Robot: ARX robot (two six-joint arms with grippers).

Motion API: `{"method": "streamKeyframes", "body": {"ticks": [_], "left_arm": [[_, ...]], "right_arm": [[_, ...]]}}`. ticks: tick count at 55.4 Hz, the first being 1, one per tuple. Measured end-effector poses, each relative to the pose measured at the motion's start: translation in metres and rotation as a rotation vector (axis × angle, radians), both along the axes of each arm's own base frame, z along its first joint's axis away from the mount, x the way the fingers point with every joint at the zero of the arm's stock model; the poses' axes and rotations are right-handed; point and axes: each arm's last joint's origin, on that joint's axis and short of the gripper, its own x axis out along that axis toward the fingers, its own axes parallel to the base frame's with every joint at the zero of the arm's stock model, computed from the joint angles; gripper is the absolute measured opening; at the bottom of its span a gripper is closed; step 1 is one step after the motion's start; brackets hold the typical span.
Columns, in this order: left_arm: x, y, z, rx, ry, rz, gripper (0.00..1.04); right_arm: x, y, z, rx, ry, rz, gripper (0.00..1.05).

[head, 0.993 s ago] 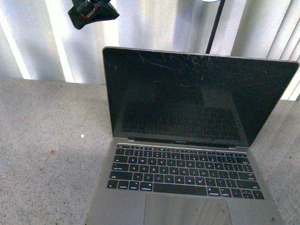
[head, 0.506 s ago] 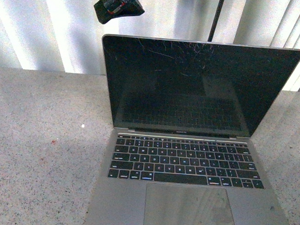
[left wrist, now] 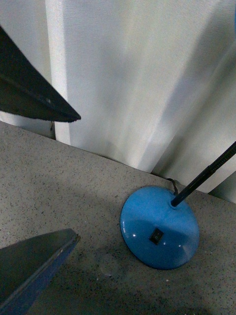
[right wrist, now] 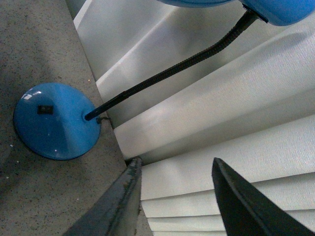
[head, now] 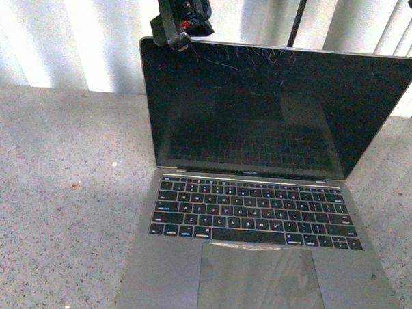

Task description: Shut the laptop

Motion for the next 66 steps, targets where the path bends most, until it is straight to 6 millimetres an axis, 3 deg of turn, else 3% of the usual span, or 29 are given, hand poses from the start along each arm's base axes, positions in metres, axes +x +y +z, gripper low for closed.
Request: {"method": "streamKeyframes", "body": {"ticks": [12, 19, 39, 66], "left_arm": [[0.001, 0.001, 0.001, -0.002, -0.004, -0.015, 0.24], [0.002, 0.000, 0.006, -0.010, -0.017, -0.024, 0.03], [0.003, 0.001, 0.011, 0.005, -0.032, -0.042, 0.04], [0.000, 0.006, 0.005, 0.055, 0.007, -0.072, 0.04]], "right_arm": [[-0.001, 0.000, -0.001, 0.003, 0.017, 0.002, 0.03], [-0.001, 0.000, -0.002, 0.004, 0.028, 0.002, 0.03], [0.000, 0.002, 0.001, 0.007, 0.027, 0.002, 0.03], [-0.006, 0.005, -0.011, 0.018, 0.172, 0.026, 0.03]]}}
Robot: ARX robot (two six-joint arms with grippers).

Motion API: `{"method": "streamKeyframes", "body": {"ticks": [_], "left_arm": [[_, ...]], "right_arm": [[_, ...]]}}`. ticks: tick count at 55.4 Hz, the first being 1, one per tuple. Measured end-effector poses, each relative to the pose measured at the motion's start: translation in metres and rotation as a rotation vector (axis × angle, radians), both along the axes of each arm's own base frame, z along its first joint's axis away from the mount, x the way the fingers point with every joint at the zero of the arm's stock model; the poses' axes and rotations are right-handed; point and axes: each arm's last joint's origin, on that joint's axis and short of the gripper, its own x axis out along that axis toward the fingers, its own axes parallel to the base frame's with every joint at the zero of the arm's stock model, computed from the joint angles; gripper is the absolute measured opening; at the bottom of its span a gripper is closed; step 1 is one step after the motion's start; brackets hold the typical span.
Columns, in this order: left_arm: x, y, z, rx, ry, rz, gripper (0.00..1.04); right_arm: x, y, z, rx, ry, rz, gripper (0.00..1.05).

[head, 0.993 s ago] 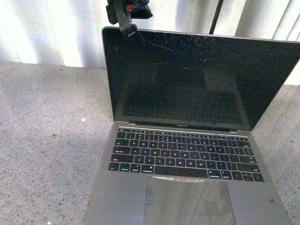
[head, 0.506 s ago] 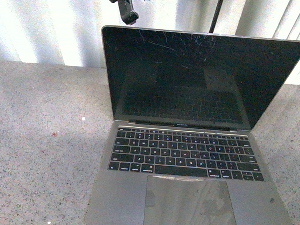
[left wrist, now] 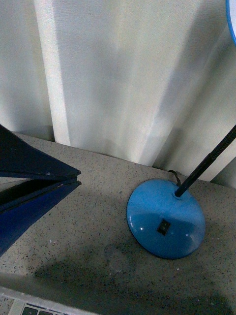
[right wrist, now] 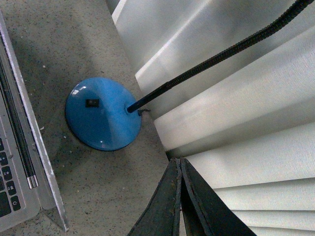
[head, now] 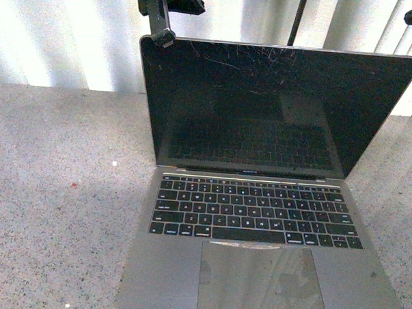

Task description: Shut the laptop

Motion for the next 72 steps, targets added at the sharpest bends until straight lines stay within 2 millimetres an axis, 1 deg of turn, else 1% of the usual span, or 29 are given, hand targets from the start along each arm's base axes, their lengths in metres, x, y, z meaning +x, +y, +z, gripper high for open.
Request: {"method": "streamKeyframes", "body": {"ticks": [10, 16, 27, 37, 56, 72], "left_arm": [[-0.001, 0.000, -0.001, 0.008, 0.012, -0.012, 0.04], [-0.001, 0.000, -0.002, 0.005, 0.017, -0.018, 0.04], [-0.003, -0.002, -0.004, 0.007, 0.024, -0.025, 0.04], [-0.005, -0.007, -0.009, 0.008, 0.029, -0.035, 0.04], [-0.009, -0.013, -0.016, 0.012, 0.039, -0.051, 0.04], [-0.010, -0.013, -0.016, 0.012, 0.044, -0.055, 0.04]], "right_arm": [[-0.002, 0.001, -0.002, 0.004, 0.028, 0.014, 0.03], [-0.001, 0.001, 0.000, 0.011, 0.037, 0.023, 0.03], [-0.002, 0.007, -0.001, 0.019, 0.076, 0.039, 0.03], [-0.003, 0.009, -0.002, 0.020, 0.093, 0.045, 0.03], [-0.009, 0.012, -0.014, 0.024, 0.157, 0.054, 0.03], [-0.011, 0.013, -0.016, 0.037, 0.188, 0.058, 0.03]]}}
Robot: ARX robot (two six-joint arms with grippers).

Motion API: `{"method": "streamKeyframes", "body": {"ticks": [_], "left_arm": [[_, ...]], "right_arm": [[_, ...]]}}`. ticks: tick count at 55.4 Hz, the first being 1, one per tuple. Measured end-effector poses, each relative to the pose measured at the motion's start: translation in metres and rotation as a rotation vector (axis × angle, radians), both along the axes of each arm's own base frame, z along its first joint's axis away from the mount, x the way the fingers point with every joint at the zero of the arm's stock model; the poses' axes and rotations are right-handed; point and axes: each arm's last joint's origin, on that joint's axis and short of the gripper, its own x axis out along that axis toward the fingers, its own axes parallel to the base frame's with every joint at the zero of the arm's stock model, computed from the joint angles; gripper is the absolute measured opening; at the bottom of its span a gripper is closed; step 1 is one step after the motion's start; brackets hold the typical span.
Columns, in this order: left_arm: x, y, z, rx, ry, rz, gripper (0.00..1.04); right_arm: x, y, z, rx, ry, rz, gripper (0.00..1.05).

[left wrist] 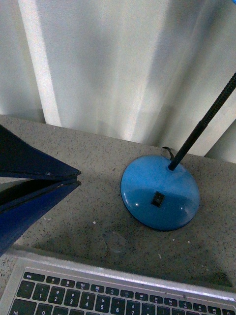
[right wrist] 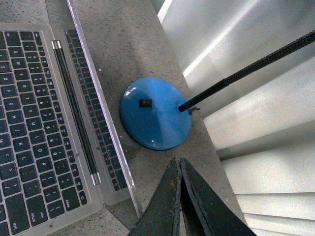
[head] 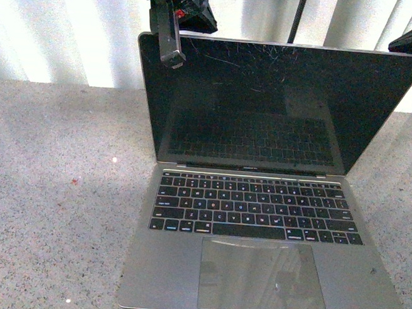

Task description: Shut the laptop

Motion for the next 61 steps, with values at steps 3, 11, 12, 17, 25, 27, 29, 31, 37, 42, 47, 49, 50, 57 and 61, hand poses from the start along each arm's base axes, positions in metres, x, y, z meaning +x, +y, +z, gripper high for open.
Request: {"method": "streamKeyframes", "body": {"ticks": [3, 11, 12, 17, 25, 27, 29, 31, 37, 42, 47, 49, 50, 57, 61], "left_arm": [[-0.001, -0.001, -0.002, 0.002, 0.014, -0.006, 0.04], [-0.008, -0.001, -0.003, 0.010, 0.039, -0.021, 0.04], [-0.009, -0.001, -0.003, 0.012, 0.041, -0.024, 0.04], [-0.014, -0.002, -0.002, 0.014, 0.050, -0.034, 0.04], [-0.023, -0.004, -0.003, 0.021, 0.066, -0.054, 0.04], [-0.027, -0.004, -0.004, 0.025, 0.071, -0.060, 0.04], [-0.029, -0.005, -0.005, 0.029, 0.073, -0.066, 0.04], [-0.031, -0.005, -0.006, 0.033, 0.077, -0.072, 0.04], [-0.038, -0.006, -0.010, 0.040, 0.085, -0.084, 0.04], [-0.046, -0.008, -0.018, 0.047, 0.099, -0.095, 0.04], [-0.053, -0.009, -0.027, 0.053, 0.113, -0.105, 0.04], [-0.055, -0.010, -0.029, 0.054, 0.116, -0.108, 0.04], [-0.055, -0.010, -0.030, 0.054, 0.116, -0.108, 0.04], [-0.061, -0.012, -0.038, 0.056, 0.127, -0.120, 0.04], [-0.066, -0.013, -0.045, 0.057, 0.136, -0.124, 0.04]], "right_arm": [[-0.002, 0.000, 0.001, 0.003, 0.011, -0.001, 0.03], [-0.007, 0.002, 0.001, 0.004, 0.028, 0.003, 0.03], [-0.007, 0.002, 0.002, 0.004, 0.029, 0.003, 0.03], [-0.009, 0.004, 0.003, 0.006, 0.032, 0.010, 0.03], [-0.015, 0.009, 0.002, 0.009, 0.058, 0.022, 0.03], [-0.016, 0.010, 0.001, 0.009, 0.065, 0.024, 0.03], [-0.018, 0.011, 0.000, 0.010, 0.069, 0.027, 0.03], [-0.019, 0.013, -0.001, 0.010, 0.074, 0.031, 0.03], [-0.024, 0.017, -0.005, 0.011, 0.088, 0.042, 0.03], [-0.030, 0.023, -0.010, 0.016, 0.094, 0.055, 0.03], [-0.035, 0.028, -0.013, 0.027, 0.097, 0.063, 0.03], [-0.037, 0.029, -0.014, 0.030, 0.096, 0.064, 0.03], [-0.038, 0.029, -0.015, 0.033, 0.096, 0.063, 0.03], [-0.043, 0.034, -0.023, 0.059, 0.107, 0.063, 0.03], [-0.049, 0.038, -0.032, 0.078, 0.127, 0.065, 0.03]]}}
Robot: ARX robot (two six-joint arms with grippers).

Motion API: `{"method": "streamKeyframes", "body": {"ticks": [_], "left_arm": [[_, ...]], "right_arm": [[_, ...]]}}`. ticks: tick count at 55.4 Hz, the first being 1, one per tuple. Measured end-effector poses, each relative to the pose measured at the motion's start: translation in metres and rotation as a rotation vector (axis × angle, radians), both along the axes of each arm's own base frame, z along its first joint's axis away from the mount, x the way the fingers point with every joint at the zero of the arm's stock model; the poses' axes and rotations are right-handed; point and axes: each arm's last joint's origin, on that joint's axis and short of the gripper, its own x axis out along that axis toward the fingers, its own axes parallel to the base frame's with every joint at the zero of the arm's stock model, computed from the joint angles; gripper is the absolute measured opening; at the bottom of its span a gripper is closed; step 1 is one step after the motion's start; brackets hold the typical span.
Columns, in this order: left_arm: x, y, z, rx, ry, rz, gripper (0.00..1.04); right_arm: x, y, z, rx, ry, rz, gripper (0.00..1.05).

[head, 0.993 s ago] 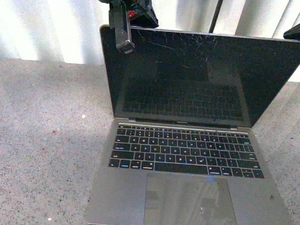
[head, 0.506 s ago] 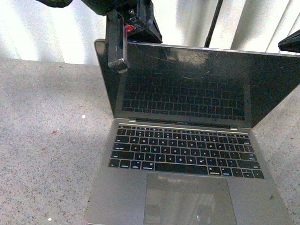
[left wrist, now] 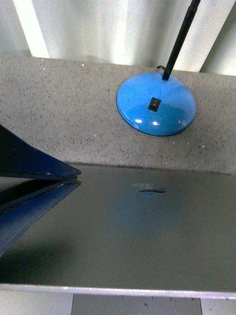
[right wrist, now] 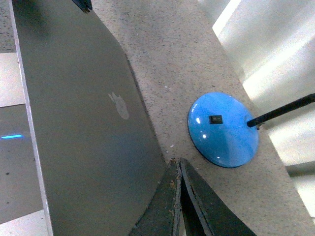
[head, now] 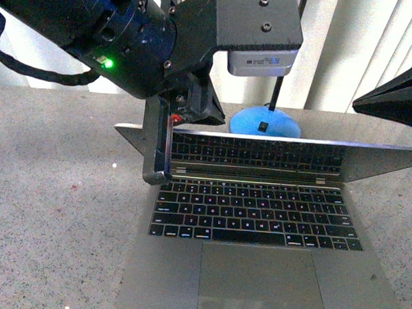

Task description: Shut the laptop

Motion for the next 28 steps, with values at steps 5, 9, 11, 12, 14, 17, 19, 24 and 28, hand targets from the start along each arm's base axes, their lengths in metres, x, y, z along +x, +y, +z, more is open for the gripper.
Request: {"method": "streamKeyframes", "body": {"ticks": [5, 9, 11, 12, 14, 17, 19, 24, 28], "left_arm": [[-0.005, 0.000, -0.006, 0.002, 0.009, -0.003, 0.04], [-0.006, 0.001, -0.008, 0.000, 0.013, -0.001, 0.04], [-0.007, 0.001, -0.009, -0.002, 0.014, 0.001, 0.04], [-0.007, 0.001, -0.009, -0.003, 0.013, 0.001, 0.04], [-0.007, 0.001, -0.009, -0.005, 0.014, 0.003, 0.04], [-0.007, 0.001, -0.010, -0.007, 0.015, 0.006, 0.04], [-0.008, 0.002, -0.011, -0.008, 0.016, 0.007, 0.04], [-0.009, 0.002, -0.014, -0.008, 0.022, 0.008, 0.04], [-0.010, 0.003, -0.016, -0.009, 0.025, 0.007, 0.04]], "right_arm": [[-0.005, 0.004, -0.009, 0.012, 0.017, 0.001, 0.03], [-0.008, 0.005, -0.014, 0.017, 0.030, 0.001, 0.03], [-0.009, 0.006, -0.016, 0.018, 0.031, -0.001, 0.03], [-0.009, 0.006, -0.016, 0.019, 0.033, -0.002, 0.03], [-0.010, 0.005, -0.017, 0.019, 0.034, -0.003, 0.03], [-0.011, 0.006, -0.019, 0.021, 0.036, -0.004, 0.03], [-0.011, 0.006, -0.020, 0.022, 0.034, -0.005, 0.03], [-0.012, 0.006, -0.021, 0.025, 0.030, -0.008, 0.03], [-0.013, 0.007, -0.024, 0.027, 0.036, -0.007, 0.03]]}}
